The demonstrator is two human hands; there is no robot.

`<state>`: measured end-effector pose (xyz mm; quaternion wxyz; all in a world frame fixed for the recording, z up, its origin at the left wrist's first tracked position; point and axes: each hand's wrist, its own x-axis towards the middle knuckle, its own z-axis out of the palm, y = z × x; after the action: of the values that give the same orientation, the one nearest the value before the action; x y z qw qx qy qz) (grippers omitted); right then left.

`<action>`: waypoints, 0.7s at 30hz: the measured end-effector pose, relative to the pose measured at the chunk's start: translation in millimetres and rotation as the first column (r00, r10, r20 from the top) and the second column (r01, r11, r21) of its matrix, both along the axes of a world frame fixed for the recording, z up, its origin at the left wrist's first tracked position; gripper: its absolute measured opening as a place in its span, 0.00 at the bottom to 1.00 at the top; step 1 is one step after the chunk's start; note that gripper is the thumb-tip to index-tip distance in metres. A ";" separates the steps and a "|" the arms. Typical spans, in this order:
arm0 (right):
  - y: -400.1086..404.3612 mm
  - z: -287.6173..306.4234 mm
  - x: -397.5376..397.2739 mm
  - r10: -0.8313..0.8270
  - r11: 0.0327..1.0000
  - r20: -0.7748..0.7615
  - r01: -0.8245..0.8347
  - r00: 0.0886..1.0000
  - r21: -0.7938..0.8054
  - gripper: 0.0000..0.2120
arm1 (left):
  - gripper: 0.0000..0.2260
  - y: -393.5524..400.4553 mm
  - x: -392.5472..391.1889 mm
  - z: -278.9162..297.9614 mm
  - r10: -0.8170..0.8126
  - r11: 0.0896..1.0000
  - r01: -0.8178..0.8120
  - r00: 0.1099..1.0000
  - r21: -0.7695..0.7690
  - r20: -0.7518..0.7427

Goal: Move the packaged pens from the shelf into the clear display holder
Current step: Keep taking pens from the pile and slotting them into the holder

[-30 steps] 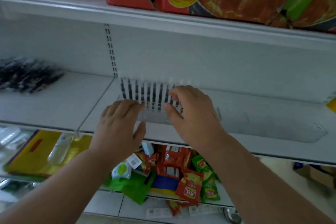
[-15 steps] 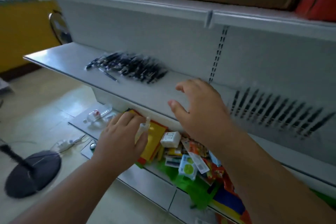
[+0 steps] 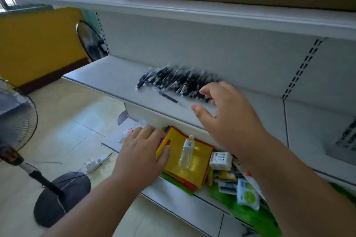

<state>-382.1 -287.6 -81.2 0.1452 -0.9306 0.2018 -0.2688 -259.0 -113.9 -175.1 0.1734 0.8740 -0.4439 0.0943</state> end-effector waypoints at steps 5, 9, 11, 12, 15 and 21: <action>-29.7 -1.4 44.2 0.014 1.000 -0.056 -0.016 0.998 -0.027 0.17 | 0.19 -36.9 39.0 -5.6 -0.009 0.999 0.007 0.999 -0.043 -0.052; -47.0 4.7 88.8 0.029 1.000 -0.065 -0.028 0.997 0.013 0.18 | 0.19 -45.2 76.5 3.5 0.009 0.999 -0.011 0.999 -0.034 -0.034; -48.3 2.1 108.3 0.046 0.999 -0.062 -0.046 0.997 0.014 0.17 | 0.20 -48.7 96.4 6.9 0.016 0.999 -0.017 0.999 -0.029 -0.036; -48.8 -0.5 117.0 0.053 0.999 -0.070 -0.052 0.996 0.014 0.17 | 0.20 -50.1 104.8 6.3 0.012 0.999 -0.013 0.999 -0.032 -0.046; -51.0 -8.2 138.7 0.040 0.999 -0.096 -0.038 0.995 0.014 0.16 | 0.19 -56.0 129.6 0.4 -0.034 0.998 0.030 0.997 -0.062 -0.064; -49.9 -13.2 185.5 -0.097 0.995 -0.076 0.097 0.992 0.006 0.15 | 0.16 -79.9 209.9 -3.0 -0.156 0.987 0.151 0.979 -0.047 -0.130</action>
<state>-196.6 -337.6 -94.4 0.1288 -0.9284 0.2534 -0.2393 -49.1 -193.8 -178.1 0.2255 0.8382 -0.4956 0.0304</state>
